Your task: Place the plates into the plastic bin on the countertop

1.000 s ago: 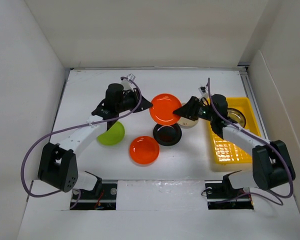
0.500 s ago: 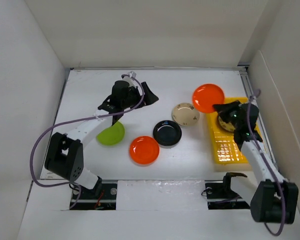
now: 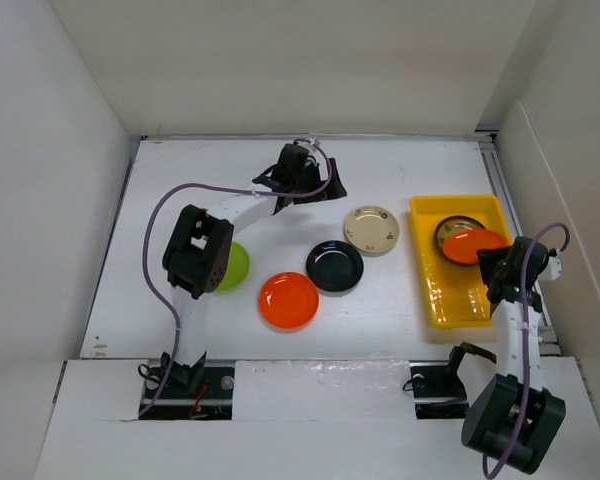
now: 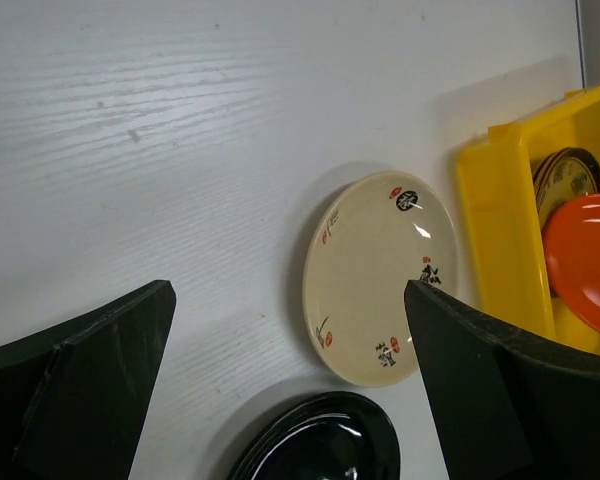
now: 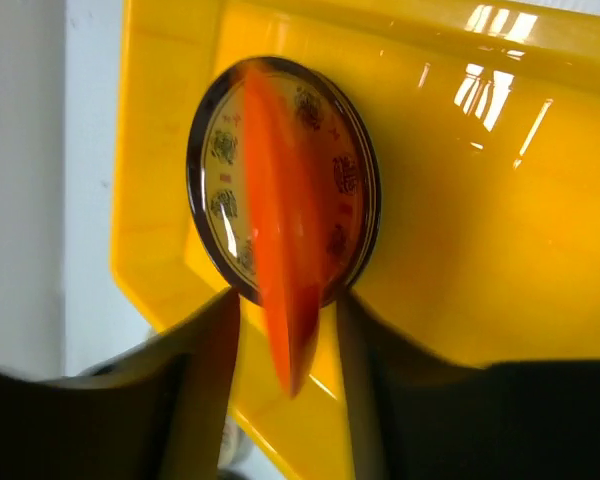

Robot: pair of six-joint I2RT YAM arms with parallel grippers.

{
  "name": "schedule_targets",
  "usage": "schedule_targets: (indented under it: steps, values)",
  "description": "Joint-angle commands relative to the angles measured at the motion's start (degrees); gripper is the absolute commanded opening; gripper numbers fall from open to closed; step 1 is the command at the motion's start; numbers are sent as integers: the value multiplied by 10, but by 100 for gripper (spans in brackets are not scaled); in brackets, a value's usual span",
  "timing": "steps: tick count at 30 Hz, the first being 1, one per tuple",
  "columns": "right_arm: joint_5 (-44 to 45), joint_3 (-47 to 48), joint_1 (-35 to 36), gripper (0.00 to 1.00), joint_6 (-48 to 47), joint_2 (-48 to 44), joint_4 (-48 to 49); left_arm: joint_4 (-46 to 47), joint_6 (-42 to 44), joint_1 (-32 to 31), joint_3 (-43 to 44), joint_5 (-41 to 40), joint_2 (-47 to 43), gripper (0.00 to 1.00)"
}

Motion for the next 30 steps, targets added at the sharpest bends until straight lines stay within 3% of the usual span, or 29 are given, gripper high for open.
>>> schedule_targets:
  steps: [1,3,8,16,23,30]
  values:
    - [-15,7,-2,54,-14,14,33,-33,44,-3,61,28,19,100]
    - [-20,12,-2,78,-14,21,33,-41,44,-3,76,35,33,100]
    - [-21,43,-2,96,-14,-4,-5,-57,61,-8,81,45,52,100]
    - [-8,106,-2,100,-8,-63,-137,-113,82,-25,141,35,101,99]
    - [-76,118,-2,100,-20,-132,-135,-126,92,-30,171,66,140,92]
    - [-102,125,-2,100,-20,-142,-135,-131,97,-50,177,72,166,77]
